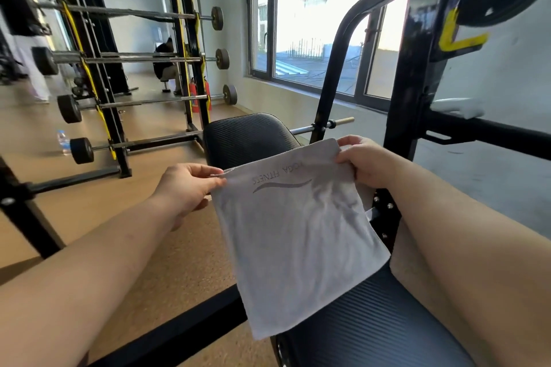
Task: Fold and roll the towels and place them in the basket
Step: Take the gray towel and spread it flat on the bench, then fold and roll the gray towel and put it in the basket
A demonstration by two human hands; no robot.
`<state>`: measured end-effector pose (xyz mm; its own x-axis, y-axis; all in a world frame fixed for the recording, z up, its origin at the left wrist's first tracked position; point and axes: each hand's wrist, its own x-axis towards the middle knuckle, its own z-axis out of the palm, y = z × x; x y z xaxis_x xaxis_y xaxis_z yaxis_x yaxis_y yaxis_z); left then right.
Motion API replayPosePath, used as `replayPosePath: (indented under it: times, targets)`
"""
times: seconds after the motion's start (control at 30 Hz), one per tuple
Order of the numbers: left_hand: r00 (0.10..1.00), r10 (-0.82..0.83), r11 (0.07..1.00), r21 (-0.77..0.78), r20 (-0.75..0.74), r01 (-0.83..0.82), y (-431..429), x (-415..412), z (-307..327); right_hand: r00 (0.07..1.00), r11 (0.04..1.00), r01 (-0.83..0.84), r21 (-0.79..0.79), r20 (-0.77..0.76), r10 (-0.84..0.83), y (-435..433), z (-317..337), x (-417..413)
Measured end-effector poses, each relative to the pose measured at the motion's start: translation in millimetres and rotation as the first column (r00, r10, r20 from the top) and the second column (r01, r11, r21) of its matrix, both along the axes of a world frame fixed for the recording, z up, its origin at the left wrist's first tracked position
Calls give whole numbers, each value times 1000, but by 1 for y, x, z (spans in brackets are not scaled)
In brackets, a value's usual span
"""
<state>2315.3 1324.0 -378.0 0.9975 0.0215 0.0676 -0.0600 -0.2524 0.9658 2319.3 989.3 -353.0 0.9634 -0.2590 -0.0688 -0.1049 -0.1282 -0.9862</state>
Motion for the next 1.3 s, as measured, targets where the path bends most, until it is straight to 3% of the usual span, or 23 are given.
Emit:
replayPosePath:
  times: [0.1, 0.2, 0.37, 0.43, 0.57, 0.67, 0.83, 1.17, 1.3]
  targets:
    - [1000, 15, 998, -64, -6, -16, 3, -21, 11, 996, 981, -9, -192, 87, 26, 2, 16, -30]
    - [1000, -5, 993, -122, -5, 5, 6, -44, 23, 983, 902, 47, -428, 179, 34, 0, 29, -62]
    - [998, -38, 996, -79, 40, 41, 12, -89, 38, 963, 848, 144, -510, 271, 0, -6, 45, -120]
    - [998, -41, 995, -83, 50, 45, 14, -107, 44, 964, 859, 145, -491, 266, -10, -7, 52, -145]
    - [997, -42, 994, -99, 68, 49, 21, -143, 53, 976, 965, 26, -262, 214, 32, -4, 63, -196]
    - [996, -75, 984, -160, 49, 82, 29, -167, 58, 990, 979, -15, -201, 135, 42, -6, 69, -233]
    - [989, -136, 973, -179, 60, 144, 36, -209, 66, 991, 994, -93, 54, 101, 87, -14, 72, -283]
    - [990, -111, 992, -52, 89, 116, 62, -288, 54, 992, 996, -86, 36, 94, 82, -5, 56, -376]
    - [990, -124, 992, -13, 61, 125, 76, -310, 55, 994, 985, -106, -135, 10, 108, 8, 50, -403]
